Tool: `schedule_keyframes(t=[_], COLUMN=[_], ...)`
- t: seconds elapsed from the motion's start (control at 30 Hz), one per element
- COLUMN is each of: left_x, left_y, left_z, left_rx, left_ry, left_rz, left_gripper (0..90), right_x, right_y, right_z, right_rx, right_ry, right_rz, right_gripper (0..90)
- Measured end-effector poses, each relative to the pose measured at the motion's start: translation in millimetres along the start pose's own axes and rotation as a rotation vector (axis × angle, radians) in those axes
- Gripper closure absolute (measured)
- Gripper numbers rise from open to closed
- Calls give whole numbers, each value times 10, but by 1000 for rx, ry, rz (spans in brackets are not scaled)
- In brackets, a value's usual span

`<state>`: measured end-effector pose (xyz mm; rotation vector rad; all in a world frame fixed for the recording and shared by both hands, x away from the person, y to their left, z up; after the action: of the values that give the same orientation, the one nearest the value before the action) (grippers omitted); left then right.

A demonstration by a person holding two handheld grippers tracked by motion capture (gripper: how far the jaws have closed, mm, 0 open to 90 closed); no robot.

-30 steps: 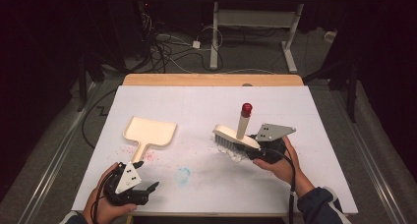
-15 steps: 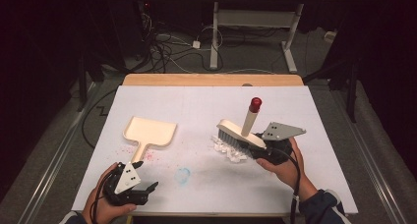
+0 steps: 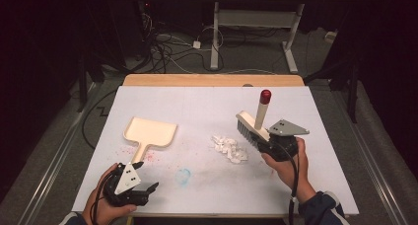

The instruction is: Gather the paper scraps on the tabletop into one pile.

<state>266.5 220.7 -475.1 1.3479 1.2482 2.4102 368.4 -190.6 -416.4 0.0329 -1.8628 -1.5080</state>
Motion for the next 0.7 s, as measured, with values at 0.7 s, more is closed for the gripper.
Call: schedule_keyframes(t=[0.7], left_x=[-22], left_y=[8], left_z=[-16], left_rx=[-2], left_ry=[-14], left_rz=[-8], left_gripper=[202], right_x=[-641], right_y=[-131], right_z=[547], right_rx=[-131], right_ry=[-211], right_rz=[18], right_gripper=[675])
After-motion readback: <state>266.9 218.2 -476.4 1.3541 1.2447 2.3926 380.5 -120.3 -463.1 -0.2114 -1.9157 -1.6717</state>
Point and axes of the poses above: each handheld gripper's, and its own axes: x roughly backward along the jaws, y roughly out of its top, z roughly to its left, the point moved 2 cm from there along -x, roughly forward along the jaws, and after that the axes turned 5 degrees about -x, right-handed, at the moved point
